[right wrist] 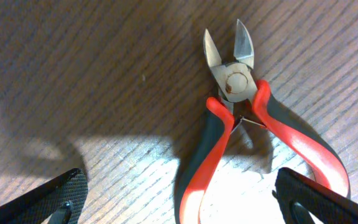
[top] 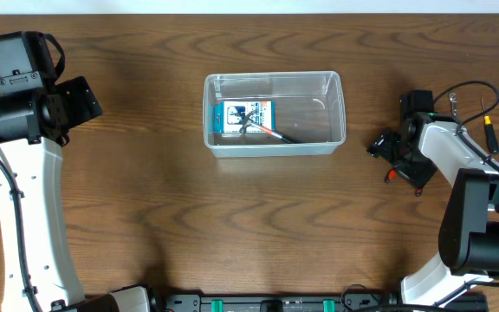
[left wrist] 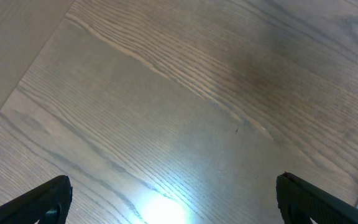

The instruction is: Pack container

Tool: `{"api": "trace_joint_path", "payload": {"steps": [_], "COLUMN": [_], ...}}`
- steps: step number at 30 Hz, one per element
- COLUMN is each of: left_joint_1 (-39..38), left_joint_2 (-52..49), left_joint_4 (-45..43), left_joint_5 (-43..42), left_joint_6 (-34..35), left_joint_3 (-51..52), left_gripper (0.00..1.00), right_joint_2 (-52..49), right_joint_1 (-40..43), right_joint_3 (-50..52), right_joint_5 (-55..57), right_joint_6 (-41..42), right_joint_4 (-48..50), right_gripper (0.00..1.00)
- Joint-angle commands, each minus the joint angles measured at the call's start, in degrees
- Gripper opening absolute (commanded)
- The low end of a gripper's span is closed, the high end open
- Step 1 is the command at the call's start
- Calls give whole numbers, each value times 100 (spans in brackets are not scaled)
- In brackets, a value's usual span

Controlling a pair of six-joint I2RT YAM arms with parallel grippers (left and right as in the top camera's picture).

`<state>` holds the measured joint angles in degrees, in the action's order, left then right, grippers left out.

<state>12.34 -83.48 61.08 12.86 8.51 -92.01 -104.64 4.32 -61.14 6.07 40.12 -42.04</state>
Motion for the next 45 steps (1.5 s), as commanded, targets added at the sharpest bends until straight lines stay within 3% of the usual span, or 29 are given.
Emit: {"api": "trace_joint_path", "payload": {"steps": [1,45], "left_joint_1": [24,24], "left_joint_2": [-11,-11], "left_joint_4": [-4,-4], "left_joint_5": [90,90], "left_joint_6": [-94,-94], "left_joint_3": [-11,-11], "left_gripper": [98,98], "right_joint_2": [-50,-422], "right_joint_1": [-22,-20], "right_joint_3": [-103,-188], "right_joint_5": [105,105], "right_joint_6": [208,267], "right_joint_4": [4,26], "right_gripper": [99,99]}}
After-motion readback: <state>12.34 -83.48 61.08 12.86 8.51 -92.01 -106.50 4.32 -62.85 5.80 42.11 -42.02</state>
